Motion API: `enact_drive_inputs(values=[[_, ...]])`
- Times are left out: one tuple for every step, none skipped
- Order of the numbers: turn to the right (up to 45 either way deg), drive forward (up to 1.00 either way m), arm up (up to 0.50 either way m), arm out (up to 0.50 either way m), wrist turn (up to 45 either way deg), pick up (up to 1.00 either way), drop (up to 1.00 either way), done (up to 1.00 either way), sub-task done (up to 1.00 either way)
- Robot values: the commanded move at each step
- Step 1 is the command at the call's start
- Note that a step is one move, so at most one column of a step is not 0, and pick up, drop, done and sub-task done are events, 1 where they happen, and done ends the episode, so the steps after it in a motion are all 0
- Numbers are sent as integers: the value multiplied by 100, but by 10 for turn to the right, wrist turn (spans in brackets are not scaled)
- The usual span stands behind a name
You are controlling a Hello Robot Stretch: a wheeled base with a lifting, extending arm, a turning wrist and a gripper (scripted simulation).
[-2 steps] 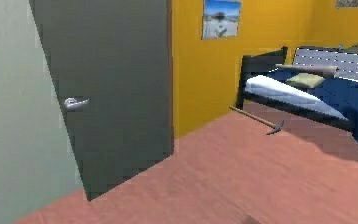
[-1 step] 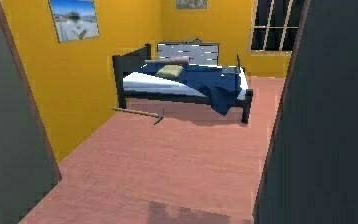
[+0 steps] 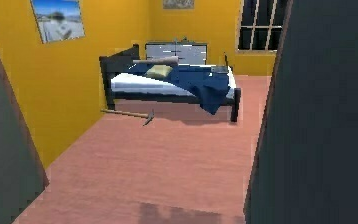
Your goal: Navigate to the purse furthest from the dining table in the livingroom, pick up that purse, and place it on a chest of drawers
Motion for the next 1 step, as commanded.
enact_drive_inputs(values=[[0, 100, 0, 0, 0, 0, 0, 0, 0]])
